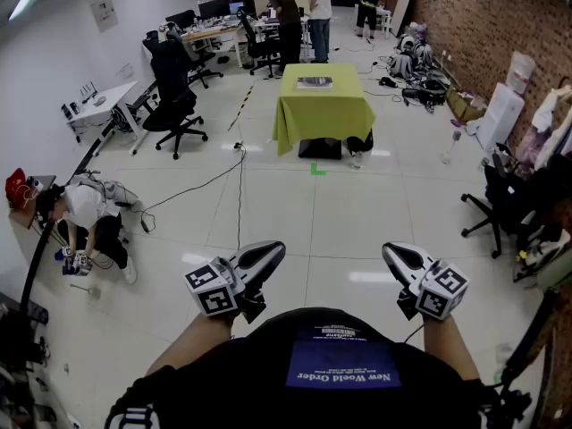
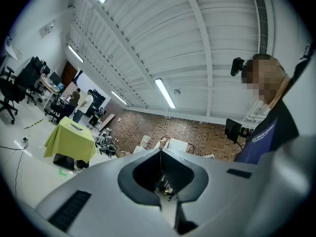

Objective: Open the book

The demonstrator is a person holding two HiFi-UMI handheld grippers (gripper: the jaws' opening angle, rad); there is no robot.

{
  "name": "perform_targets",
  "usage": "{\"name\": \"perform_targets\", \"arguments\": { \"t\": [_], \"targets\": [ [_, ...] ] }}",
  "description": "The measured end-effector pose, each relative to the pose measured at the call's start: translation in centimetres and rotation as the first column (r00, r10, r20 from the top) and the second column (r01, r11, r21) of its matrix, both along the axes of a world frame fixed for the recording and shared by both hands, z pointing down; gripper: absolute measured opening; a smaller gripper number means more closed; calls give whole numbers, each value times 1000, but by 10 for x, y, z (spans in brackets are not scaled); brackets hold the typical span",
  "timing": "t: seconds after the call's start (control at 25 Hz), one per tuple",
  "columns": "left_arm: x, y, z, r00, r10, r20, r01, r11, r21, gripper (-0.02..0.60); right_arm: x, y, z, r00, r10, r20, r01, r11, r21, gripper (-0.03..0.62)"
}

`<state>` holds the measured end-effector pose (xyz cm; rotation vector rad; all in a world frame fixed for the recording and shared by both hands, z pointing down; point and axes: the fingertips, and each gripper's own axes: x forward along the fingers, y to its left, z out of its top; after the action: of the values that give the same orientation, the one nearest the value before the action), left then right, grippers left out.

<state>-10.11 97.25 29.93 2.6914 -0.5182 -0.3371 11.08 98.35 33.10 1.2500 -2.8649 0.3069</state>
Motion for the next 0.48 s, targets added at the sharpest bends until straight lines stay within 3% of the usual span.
{"name": "perform_targets", "arguments": {
  "t": [0.24,0.48],
  "targets": [
    [36,-2,10,999,43,3,-43,999,-29,8,36,-6,15,1000,21,-8,-21,1000,-18,-14],
    [36,-31,15,997,80,2,-80,996,-29,8,29,-34,24,1000,28,-9,-28,998,-50,-14]
  ]
}}
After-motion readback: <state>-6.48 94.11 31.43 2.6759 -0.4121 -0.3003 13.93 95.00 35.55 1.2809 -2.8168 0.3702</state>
